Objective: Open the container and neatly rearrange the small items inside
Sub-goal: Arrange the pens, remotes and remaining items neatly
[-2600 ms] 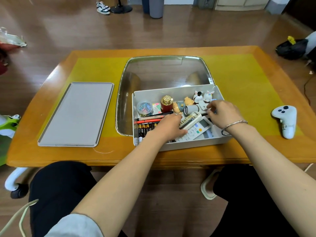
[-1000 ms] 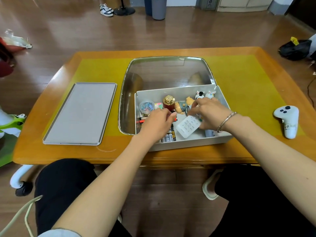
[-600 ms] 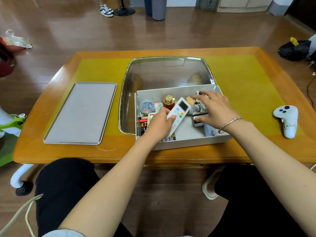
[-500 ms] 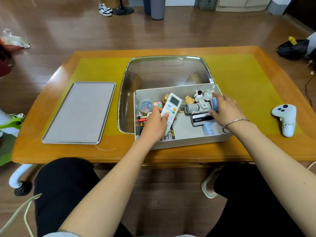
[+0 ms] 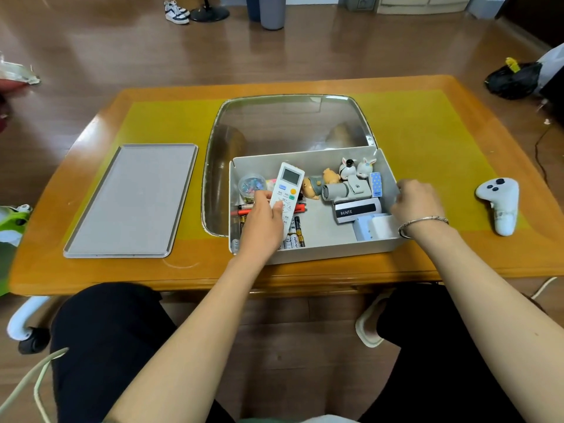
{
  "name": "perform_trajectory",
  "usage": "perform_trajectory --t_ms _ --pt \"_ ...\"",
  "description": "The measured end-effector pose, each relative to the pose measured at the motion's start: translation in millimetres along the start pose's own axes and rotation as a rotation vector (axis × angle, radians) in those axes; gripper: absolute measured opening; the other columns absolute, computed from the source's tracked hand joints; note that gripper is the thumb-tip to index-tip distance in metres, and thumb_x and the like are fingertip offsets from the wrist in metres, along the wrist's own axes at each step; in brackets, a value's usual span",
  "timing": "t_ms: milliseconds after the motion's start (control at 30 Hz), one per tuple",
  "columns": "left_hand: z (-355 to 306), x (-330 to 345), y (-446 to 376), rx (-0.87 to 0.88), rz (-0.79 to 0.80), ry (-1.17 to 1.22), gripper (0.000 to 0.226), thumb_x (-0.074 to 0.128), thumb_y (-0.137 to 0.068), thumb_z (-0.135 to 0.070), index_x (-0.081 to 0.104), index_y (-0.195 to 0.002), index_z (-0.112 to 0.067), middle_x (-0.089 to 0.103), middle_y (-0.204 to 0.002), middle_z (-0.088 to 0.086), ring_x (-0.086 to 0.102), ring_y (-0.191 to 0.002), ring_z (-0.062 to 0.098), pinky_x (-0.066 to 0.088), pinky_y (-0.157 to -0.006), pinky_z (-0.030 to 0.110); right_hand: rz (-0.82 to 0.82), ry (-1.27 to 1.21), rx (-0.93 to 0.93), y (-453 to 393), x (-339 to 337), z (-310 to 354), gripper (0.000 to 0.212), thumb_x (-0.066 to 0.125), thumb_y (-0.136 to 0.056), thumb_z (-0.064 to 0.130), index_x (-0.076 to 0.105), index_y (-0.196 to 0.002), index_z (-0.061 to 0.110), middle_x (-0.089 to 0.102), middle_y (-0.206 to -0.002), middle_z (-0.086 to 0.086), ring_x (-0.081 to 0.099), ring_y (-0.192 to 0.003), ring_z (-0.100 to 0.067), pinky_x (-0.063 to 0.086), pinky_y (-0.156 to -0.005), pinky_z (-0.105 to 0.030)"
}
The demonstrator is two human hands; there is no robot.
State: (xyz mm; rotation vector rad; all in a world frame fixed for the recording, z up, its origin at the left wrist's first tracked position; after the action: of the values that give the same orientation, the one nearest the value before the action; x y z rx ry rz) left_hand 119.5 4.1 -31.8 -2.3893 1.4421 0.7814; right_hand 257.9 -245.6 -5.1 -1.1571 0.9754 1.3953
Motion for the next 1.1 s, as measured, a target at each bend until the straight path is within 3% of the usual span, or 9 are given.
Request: perform_trajectory --t_ms 100,167,300,433,567,633,767,900,1100 --pt "-5 4 0 0.017 0.027 -0.023 0.032 0.037 -0.102 -0.026 0.035 -0.133 -0.017 0.055 -0.132 0.003 0.06 -0.099 0.015 0.051 -0.062 0.023 0.009 -0.011 0.001 4 0 1 0.012 0.046 -0.079 -0.005 0.056 -0.085 -0.003 0.06 -0.092 -0.032 0.055 -0.084 -0.044 0.032 -0.059 -0.035" --pt "-6 7 0 -0.002 0.041 -0.035 0.034 0.037 -0.103 -0.026 0.035 -0.135 -0.018 0.054 -0.133 0.003 0.06 -0.104 0.017 0.054 -0.067 0.027 -0.026 -0.001 0.015 7 -3 3 0.021 0.048 -0.08 -0.003 0.057 -0.1 -0.001 0.06 -0.102 -0.03 0.055 -0.092 -0.044 0.035 -0.062 -0.037" --pt "-4 9 2 -0.041 0.024 -0.057 0.025 0.038 -0.102 -0.027 0.038 -0.125 -0.016 0.056 -0.129 0.005 0.06 -0.105 0.019 0.057 -0.076 0.037 -0.182 0.069 -0.211 13 -12 38 0.053 0.062 -0.082 0.017 0.045 -0.132 0.018 0.048 -0.133 -0.012 0.041 -0.119 -0.034 0.035 -0.09 -0.043" --pt "0 11 3 -0.063 0.035 -0.052 0.02 0.04 -0.102 -0.025 0.038 -0.12 -0.016 0.057 -0.126 0.006 0.061 -0.103 0.021 0.056 -0.08 0.044 0.07 0.161 -0.574 16 20 90 0.061 0.066 -0.08 0.042 0.044 -0.135 0.03 0.037 -0.145 -0.003 0.028 -0.133 -0.027 0.025 -0.104 -0.042" --pt "1 12 2 -0.047 0.054 -0.059 0.02 0.042 -0.101 -0.023 0.039 -0.119 -0.014 0.058 -0.124 0.007 0.061 -0.103 0.021 0.055 -0.083 0.046 0.159 0.349 -0.713 15 46 109 0.074 0.07 -0.068 0.058 0.046 -0.133 0.034 0.029 -0.147 -0.002 0.023 -0.135 -0.026 0.019 -0.105 -0.045" --pt "2 13 1 -0.052 0.058 -0.053 0.022 0.042 -0.101 -0.023 0.039 -0.12 -0.014 0.057 -0.126 0.006 0.06 -0.105 0.02 0.056 -0.083 0.044 0.168 0.439 -0.72 12 52 108 0.069 0.072 -0.066 0.056 0.052 -0.127 0.032 0.029 -0.145 -0.003 0.023 -0.134 -0.027 0.019 -0.105 -0.046" --pt "1 14 2 -0.033 0.059 -0.044 0.033 0.043 -0.101 -0.019 0.034 -0.132 -0.016 0.054 -0.133 0.005 0.058 -0.111 0.019 0.056 -0.081 0.036 0.127 0.507 -0.728 10 57 104 0.052 0.068 -0.071 0.03 0.054 -0.121 0.028 0.033 -0.138 -0.005 0.027 -0.129 -0.028 0.025 -0.1 -0.045" --pt "-4 14 3 0.037 0.086 -0.049 0.056 0.044 -0.1 -0.015 0.018 -0.147 -0.033 0.05 -0.136 0.001 0.059 -0.107 0.018 0.058 -0.079 0.041 0.138 0.475 -0.738 9 55 103 0.052 0.069 -0.068 0.029 0.053 -0.118 0.028 0.033 -0.136 -0.005 0.027 -0.127 -0.027 0.027 -0.097 -0.043" --pt "-11 22 -3 0.107 0.204 -0.136 0.04 0.044 -0.1 -0.019 0.042 -0.137 -0.03 0.056 -0.13 0.004 0.056 -0.108 0.022 0.052 -0.087 0.04 0.115 0.392 -0.752 7 44 99 0.05 0.07 -0.063 0.032 0.056 -0.111 0.029 0.032 -0.14 -0.006 0.03 -0.125 -0.027 0.03 -0.092 -0.041"
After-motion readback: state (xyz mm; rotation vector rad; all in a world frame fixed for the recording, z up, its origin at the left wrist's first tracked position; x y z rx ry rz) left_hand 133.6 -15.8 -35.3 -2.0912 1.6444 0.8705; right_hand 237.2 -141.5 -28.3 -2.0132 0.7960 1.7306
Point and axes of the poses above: each hand's wrist, its own y-axis away from the middle knuckle, its own x-axis out of the palm, z = x × y, the point moved 6 cm from there along -y, towards the middle knuckle
